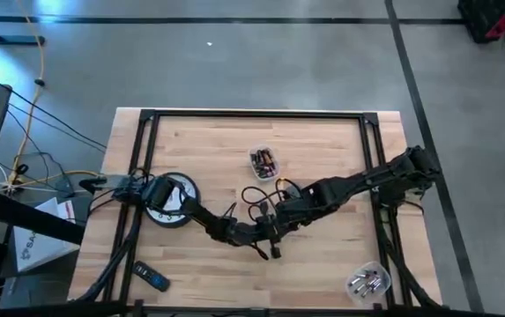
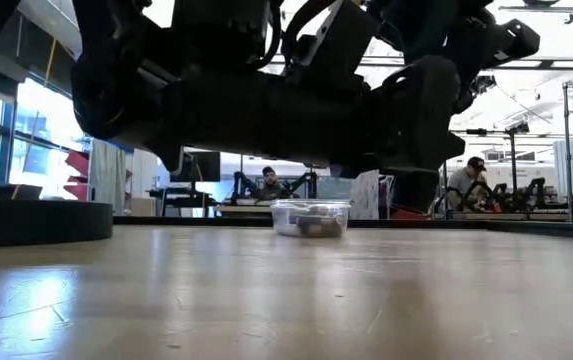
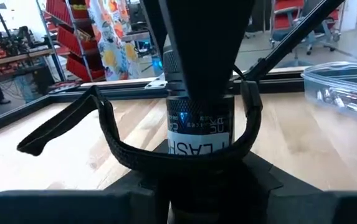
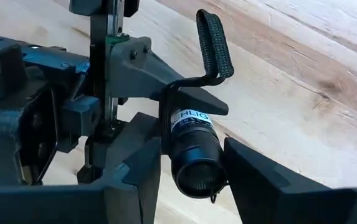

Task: Insert battery
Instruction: Open the lid of the black flashlight

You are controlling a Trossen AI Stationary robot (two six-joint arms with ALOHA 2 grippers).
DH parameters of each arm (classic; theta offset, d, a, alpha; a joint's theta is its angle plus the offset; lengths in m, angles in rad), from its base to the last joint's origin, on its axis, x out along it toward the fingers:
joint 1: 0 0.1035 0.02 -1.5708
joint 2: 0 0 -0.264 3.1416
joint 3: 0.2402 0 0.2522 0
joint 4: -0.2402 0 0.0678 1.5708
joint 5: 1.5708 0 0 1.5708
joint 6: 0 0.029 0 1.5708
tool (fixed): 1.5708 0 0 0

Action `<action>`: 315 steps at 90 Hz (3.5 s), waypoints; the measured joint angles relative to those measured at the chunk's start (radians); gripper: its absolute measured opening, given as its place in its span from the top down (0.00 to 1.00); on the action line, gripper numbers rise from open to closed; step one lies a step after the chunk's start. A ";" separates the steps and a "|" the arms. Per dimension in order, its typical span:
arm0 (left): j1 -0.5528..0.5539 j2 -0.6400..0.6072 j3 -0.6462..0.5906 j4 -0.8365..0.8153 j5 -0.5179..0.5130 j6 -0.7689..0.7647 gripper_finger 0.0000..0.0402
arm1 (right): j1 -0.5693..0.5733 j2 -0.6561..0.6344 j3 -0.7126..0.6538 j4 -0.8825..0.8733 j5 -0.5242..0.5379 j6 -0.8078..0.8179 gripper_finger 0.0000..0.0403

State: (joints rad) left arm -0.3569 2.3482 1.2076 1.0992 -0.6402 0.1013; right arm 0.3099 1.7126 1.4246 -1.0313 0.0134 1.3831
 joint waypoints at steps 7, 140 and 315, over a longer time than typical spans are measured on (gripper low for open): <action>-0.001 0.000 0.000 0.001 -0.001 0.005 0.75 | 0.000 0.000 0.000 -0.001 -0.001 -0.026 0.72; 0.087 -0.096 0.000 -0.382 0.869 -0.274 0.76 | 0.267 0.034 0.000 0.029 0.359 -1.979 0.79; 0.078 0.131 0.008 0.219 0.167 -0.015 0.74 | 0.203 -0.369 -0.676 0.718 0.536 -0.670 0.59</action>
State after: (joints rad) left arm -0.2790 2.4787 1.2156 1.3186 -0.4730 0.0865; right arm 0.5129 1.3433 0.7486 -0.3132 0.5493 0.7128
